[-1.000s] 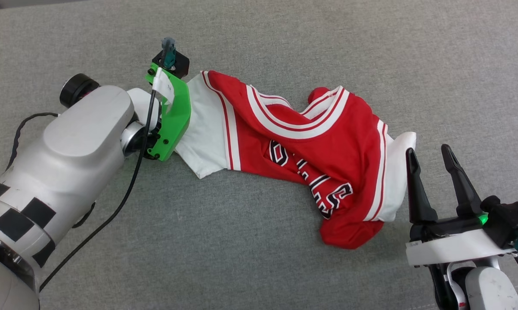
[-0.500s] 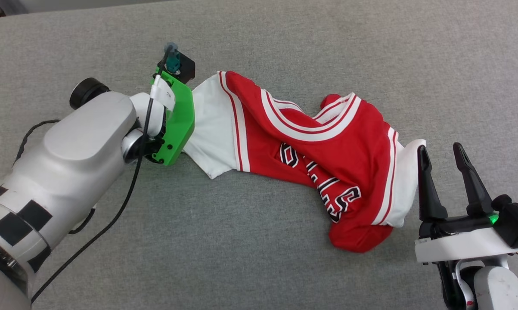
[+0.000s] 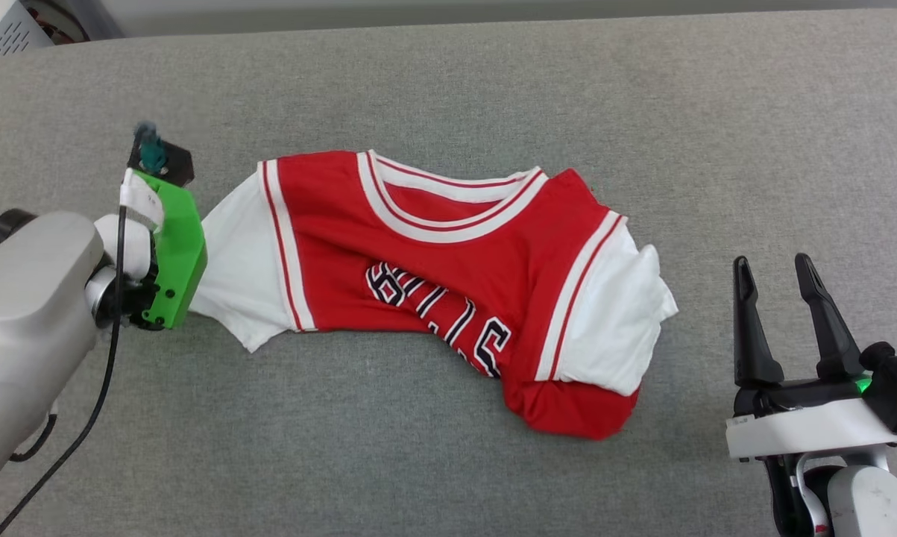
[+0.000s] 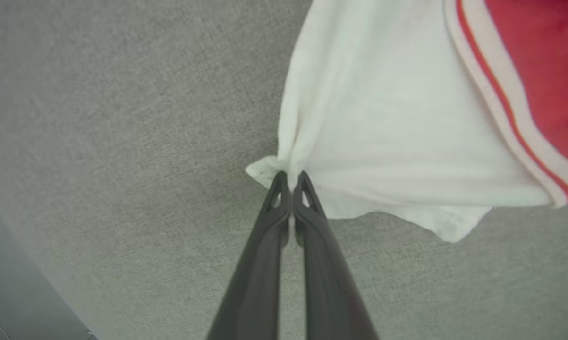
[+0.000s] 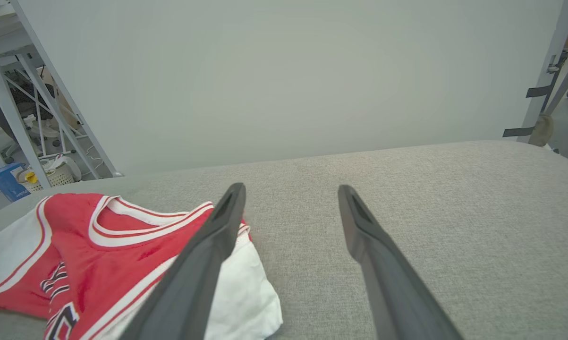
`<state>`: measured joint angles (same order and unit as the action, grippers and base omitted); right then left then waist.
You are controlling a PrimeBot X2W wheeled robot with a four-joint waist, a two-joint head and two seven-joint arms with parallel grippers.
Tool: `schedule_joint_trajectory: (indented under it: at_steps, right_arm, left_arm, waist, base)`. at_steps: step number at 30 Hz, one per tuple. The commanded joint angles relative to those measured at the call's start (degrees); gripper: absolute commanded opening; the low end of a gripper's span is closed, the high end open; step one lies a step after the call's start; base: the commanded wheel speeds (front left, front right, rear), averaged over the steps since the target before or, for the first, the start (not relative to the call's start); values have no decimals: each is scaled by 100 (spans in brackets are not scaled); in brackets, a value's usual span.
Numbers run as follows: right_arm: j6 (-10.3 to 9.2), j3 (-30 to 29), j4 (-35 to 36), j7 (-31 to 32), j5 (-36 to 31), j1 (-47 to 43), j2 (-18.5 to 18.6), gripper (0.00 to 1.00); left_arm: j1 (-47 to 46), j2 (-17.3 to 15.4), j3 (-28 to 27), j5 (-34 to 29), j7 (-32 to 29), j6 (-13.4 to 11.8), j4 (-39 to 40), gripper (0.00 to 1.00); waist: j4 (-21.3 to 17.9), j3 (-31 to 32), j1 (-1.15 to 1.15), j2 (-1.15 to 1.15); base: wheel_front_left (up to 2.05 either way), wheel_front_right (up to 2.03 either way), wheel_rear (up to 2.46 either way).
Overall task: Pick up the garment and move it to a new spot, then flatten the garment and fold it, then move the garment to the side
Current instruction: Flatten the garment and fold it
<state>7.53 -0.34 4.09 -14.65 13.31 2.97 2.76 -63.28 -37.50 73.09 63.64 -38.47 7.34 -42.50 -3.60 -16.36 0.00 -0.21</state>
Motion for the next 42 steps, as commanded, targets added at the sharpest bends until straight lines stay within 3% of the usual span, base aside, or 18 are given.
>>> schedule_joint_trajectory:
  at_steps: [1, 6, 7, 8, 12, 15, 22, 28, 35, 38, 42]
  right_arm:
    - [-4, -35, -2, -35, 4, -41, 11, 100]
    - [-4, -61, -20, -35, -20, -26, 11, 100]
    - [-4, -64, -27, -35, -29, -29, 11, 100]
    - [-4, -75, -32, -35, -36, -38, 11, 100]
    - [-4, -160, -49, -35, -68, -109, 11, 100]
    - [-4, -290, -6, -35, -153, -156, 11, 100]
    - [-4, -897, 225, -35, -495, 27, 11, 100]
    - [-4, -1097, 319, -35, -751, 495, 312, 100]
    - [-4, -672, -243, -22, -602, 957, 1192, 100]
    - [-4, -285, -469, 385, -457, 1173, 1604, 100]
    - [-4, 384, -501, 1400, -51, 1349, 2101, 100]
  left_arm:
    - [171, 4, -22, 95, 73, 14, -102, 0]
    - [404, 191, -122, 244, 400, 10, -445, 0]
    - [425, 235, -130, 219, 542, 10, -500, 32]
    - [431, 273, -140, 175, 716, 10, -528, 100]
    - [467, 420, -236, -22, 1690, 3, -619, 100]
    - [489, 497, -378, -253, 2811, -151, -618, 100]
    - [907, 590, -749, -531, 4994, -810, -346, 100]
    - [1595, 500, -1702, -833, 5342, -1707, 676, 100]
    - [3132, 488, -3169, -2258, 5345, -2654, 2560, 100]
    - [3874, 674, -3759, -2842, 5346, -2878, 3183, 100]
    - [4518, 919, -4205, -3314, 5346, -2854, 3522, 100]
  waist:
    - [-1, -35, 0, 21]
    - [10, -51, 0, 21]
    - [20, -25, 0, 21]
    - [37, 4, 0, 21]
    - [121, 213, 0, 21]
    - [211, 416, 0, 21]
    - [426, 816, 0, 21]
    - [607, 1004, 0, 21]
    - [738, 1116, 0, 21]
    - [786, 1148, 0, 21]
    - [798, 1132, 0, 21]
  base:
    - [0, 0, 0]
    - [0, 0, 0]
    - [0, 0, 0]
    - [0, 0, 0]
    - [0, 0, 0]
    - [0, 0, 0]
    - [0, 0, 0]
    - [0, 0, 0]
    - [0, 0, 0]
    - [0, 0, 0]
    - [0, 0, 0]
